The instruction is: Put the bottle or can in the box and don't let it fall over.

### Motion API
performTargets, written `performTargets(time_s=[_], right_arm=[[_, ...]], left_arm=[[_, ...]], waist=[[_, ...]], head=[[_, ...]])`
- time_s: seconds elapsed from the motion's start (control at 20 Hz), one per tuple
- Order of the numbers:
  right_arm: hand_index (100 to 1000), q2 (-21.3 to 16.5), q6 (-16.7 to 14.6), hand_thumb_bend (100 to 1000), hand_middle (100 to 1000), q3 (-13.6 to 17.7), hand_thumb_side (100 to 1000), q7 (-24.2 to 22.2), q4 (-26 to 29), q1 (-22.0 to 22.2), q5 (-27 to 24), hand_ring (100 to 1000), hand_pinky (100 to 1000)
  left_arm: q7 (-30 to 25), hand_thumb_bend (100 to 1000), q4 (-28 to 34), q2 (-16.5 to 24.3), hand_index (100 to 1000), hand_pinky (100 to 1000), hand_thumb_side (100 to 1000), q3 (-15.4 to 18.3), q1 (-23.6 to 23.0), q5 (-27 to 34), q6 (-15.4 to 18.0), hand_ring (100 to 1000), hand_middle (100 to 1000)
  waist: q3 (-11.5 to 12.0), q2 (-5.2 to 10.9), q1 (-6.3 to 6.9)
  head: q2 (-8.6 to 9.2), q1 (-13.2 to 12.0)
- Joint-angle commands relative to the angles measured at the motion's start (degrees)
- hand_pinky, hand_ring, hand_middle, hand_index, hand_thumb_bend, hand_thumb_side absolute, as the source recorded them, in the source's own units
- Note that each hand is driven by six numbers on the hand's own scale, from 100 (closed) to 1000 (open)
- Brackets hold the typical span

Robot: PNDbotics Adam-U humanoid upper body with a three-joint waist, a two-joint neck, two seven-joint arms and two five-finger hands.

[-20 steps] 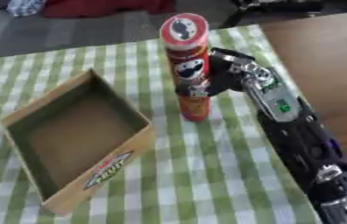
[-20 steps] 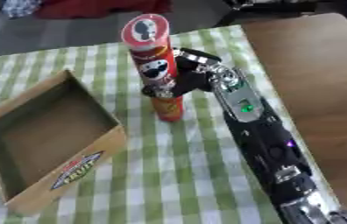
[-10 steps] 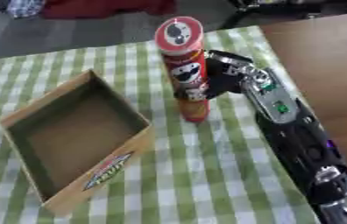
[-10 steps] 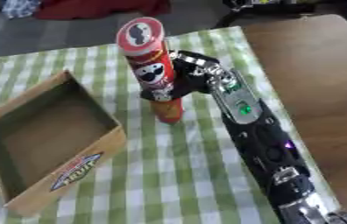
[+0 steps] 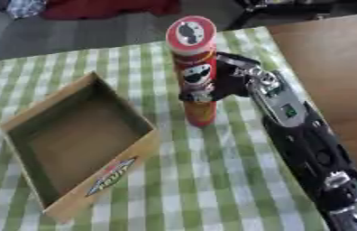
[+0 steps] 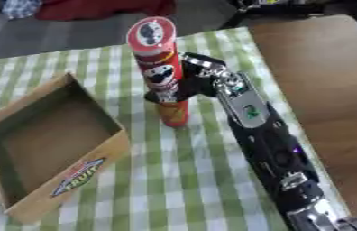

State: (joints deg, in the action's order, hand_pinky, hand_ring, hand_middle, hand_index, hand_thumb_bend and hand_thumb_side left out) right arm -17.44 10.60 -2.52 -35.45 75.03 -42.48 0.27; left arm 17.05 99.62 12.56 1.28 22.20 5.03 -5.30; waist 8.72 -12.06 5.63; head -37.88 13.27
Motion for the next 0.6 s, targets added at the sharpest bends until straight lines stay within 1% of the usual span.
performTargets(time_s=[0.05,0.2,0.5,0.6], right_arm=[[745,-1.08,0.62,468,797,0.16,100,0.26,0.41,-0.92,-0.55,860,973],[727,-1.10,0.92,466,784,0.25,100,0.98,0.32,-0.89,-0.56,849,973],[672,-1.12,1.46,414,730,0.28,100,2.44,0.19,-0.86,-0.46,790,964],[654,-1.13,1.53,383,712,0.29,100,2.82,0.18,-0.85,-0.39,775,959]], left_arm=[[0.07,100,1.36,0.95,800,695,721,0.06,0.85,0.23,-0.04,1000,1000],[0.05,100,1.36,0.95,800,694,721,0.06,0.85,0.21,-0.06,1000,1000],[-0.01,100,1.33,0.97,799,693,720,0.07,0.83,0.23,-0.13,1000,1000],[-0.02,100,1.33,0.98,798,693,719,0.07,0.83,0.24,-0.15,1000,999]], waist=[[0.04,0.79,-0.08],[0.03,0.79,-0.08],[-0.02,0.79,-0.03],[-0.03,0.78,-0.02]], head=[[0.72,0.05],[0.75,0.12],[0.79,0.18],[0.78,0.19]])
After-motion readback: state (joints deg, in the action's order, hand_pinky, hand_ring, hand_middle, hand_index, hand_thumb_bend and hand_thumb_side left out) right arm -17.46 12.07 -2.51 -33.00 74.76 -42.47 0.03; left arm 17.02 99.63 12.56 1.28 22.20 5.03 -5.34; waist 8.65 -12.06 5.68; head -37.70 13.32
